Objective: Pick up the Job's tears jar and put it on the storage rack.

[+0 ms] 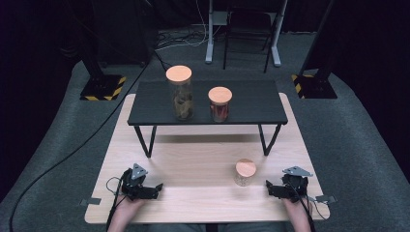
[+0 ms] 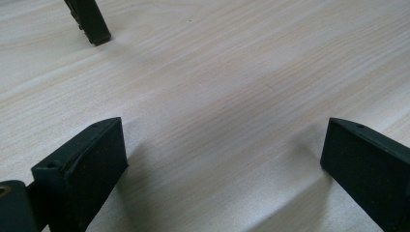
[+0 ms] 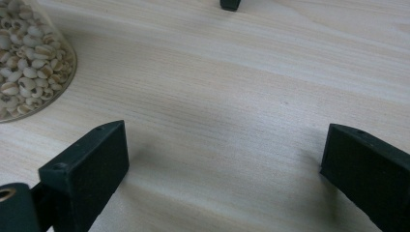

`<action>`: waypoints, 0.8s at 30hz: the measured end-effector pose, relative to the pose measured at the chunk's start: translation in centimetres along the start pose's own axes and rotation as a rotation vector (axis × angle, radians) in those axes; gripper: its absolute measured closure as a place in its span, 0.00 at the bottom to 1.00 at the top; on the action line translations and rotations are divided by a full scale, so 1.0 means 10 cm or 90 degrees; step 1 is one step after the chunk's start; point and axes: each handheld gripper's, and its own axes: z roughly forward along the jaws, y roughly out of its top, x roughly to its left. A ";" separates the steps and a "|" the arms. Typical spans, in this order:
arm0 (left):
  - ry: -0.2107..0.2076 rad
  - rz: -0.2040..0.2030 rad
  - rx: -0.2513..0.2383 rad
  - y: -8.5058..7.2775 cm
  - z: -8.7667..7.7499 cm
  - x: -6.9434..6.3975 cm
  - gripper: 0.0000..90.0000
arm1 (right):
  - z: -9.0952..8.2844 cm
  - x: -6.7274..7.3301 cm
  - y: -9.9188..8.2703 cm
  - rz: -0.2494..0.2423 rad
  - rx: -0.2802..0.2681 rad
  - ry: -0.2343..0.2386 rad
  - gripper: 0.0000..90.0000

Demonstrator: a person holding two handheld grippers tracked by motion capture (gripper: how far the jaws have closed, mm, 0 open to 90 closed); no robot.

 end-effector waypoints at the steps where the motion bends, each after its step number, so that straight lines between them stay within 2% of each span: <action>1: 0.000 0.000 0.000 0.00 0.00 0.00 0.02 | 0.00 0.00 0.00 -0.001 0.000 0.001 0.02; 12: 0.000 0.000 0.000 0.00 0.00 0.00 0.02 | 0.00 0.01 0.00 -0.005 0.005 0.005 0.00; 17: 0.000 -0.001 0.000 0.00 0.00 0.00 0.02 | -0.04 -0.01 -0.02 -0.005 -0.005 0.010 0.08; 24: 0.000 0.000 0.000 0.00 0.00 0.00 0.02 | -0.10 -0.01 -0.01 0.004 -0.022 0.031 0.09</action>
